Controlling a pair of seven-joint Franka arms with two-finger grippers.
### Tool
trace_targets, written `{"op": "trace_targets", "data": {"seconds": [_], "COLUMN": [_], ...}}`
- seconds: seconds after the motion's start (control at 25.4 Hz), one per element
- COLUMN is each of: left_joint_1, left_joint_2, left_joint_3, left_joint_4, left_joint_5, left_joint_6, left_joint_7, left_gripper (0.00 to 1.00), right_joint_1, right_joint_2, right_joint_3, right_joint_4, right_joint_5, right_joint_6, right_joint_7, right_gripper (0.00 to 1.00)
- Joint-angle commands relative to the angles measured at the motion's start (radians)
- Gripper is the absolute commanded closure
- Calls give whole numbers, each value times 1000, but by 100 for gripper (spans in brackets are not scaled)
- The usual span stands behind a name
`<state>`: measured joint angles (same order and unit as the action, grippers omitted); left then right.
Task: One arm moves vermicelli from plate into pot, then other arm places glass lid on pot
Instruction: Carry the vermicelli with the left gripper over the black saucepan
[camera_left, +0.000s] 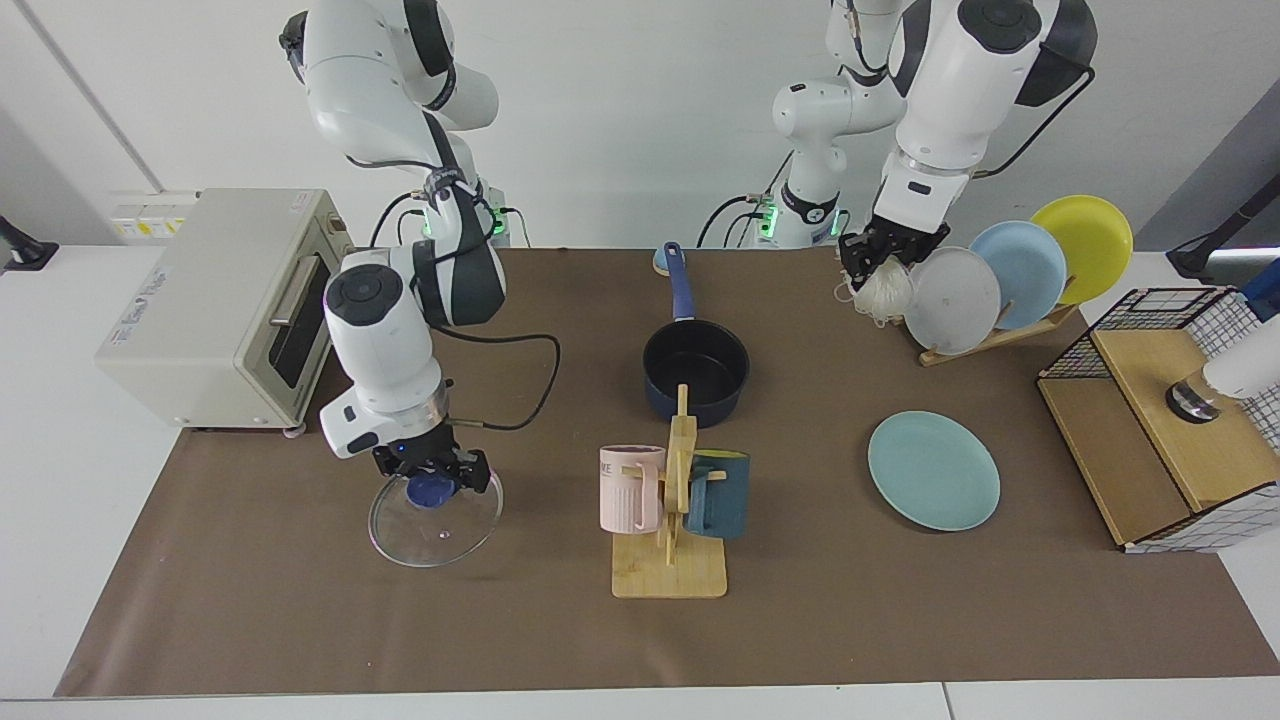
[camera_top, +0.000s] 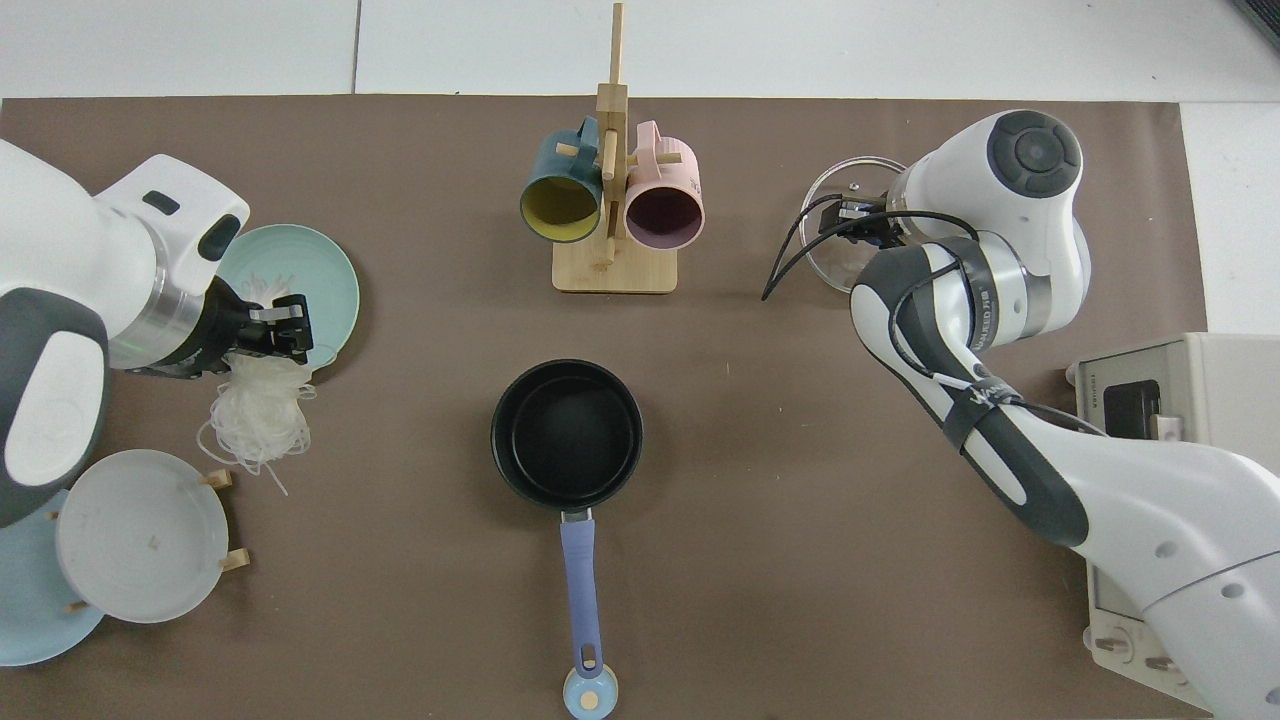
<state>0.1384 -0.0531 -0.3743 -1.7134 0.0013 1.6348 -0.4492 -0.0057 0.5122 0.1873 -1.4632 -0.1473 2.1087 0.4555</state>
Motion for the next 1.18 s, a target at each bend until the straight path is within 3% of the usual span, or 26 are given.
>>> {"op": "trace_targets", "data": {"seconds": [0.0, 0.2, 0.43, 0.71, 1.14], "left_joint_1": [-20, -26, -31, -118, -198], "left_joint_2": [-28, -39, -56, -10, 53], "left_joint_3": [-15, -20, -23, -37, -41], "left_joint_4": [-35, -49, -135, -213, -278], "left_joint_5": [-21, -90, -176, -188, -190], "left_joint_6": [-23, 2, 152, 316, 466], "left_joint_7": [-52, -54, -62, -193, -256], "left_gripper": [100, 100, 100, 100, 100], "right_joint_1": [-7, -7, -11, -14, -10], "right_joint_2": [-95, -164, -273, -391, -480], "right_joint_3": [30, 38, 67, 70, 70], "right_joint_4": [-28, -92, -238, -374, -513], "right_joint_5": [-14, -11, 5, 127, 140], "right_joint_6": [-85, -110, -101, -95, -32], "right_joint_7": [26, 31, 86, 106, 140], "right_gripper": [100, 100, 100, 100, 100]}}
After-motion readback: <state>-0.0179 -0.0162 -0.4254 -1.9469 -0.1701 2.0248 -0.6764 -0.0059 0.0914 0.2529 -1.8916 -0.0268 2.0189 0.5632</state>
